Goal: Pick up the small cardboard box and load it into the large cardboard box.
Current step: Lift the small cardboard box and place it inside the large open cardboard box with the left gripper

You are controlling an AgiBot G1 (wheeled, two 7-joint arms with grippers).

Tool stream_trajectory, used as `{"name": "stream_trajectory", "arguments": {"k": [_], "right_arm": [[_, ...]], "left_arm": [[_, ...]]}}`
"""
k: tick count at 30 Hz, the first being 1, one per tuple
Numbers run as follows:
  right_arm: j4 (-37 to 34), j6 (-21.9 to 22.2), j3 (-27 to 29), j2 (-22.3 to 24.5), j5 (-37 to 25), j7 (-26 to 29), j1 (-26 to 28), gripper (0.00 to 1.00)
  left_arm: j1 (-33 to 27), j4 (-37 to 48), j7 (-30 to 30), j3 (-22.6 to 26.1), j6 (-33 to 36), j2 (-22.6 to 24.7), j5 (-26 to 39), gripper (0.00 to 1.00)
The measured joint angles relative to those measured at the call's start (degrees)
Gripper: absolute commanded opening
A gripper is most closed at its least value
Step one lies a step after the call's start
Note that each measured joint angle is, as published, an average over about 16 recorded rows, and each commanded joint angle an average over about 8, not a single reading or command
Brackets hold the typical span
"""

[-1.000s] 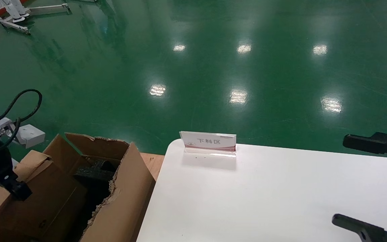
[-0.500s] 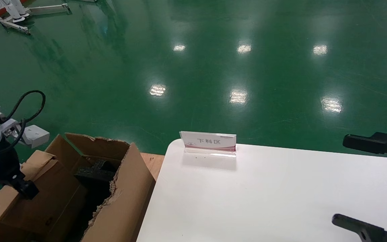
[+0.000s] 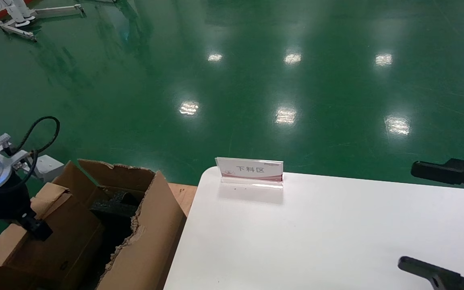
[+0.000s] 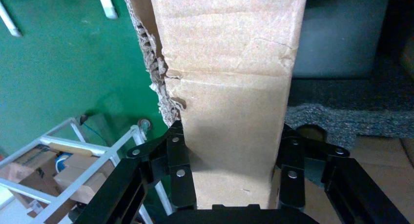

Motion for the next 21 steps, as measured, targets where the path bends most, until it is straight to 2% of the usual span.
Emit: {"name": "stream_trajectory", "arguments": {"k": [15, 16, 17, 21], "right_arm": [[0.0, 0.0, 0.0, 0.0, 0.0, 0.0, 0.0, 1.0], [0.0, 0.0, 0.0, 0.0, 0.0, 0.0, 0.0, 1.0], [0.0, 0.0, 0.0, 0.0, 0.0, 0.0, 0.0, 1.0], [0.0, 0.0, 0.0, 0.0, 0.0, 0.0, 0.0, 1.0]], "left_arm": [[6.7, 3.4, 1.1, -1.0, -5.0, 0.1, 0.3, 0.0], [7.3, 3.7, 1.2, -1.1, -5.4, 0.1, 0.2, 0.03], [7.8, 4.0, 1.3, -1.2, -5.7, 0.1, 0.2, 0.12], [9.8, 5.2, 1.7, -1.7, -6.7, 0.4, -0.1, 0.62]]}}
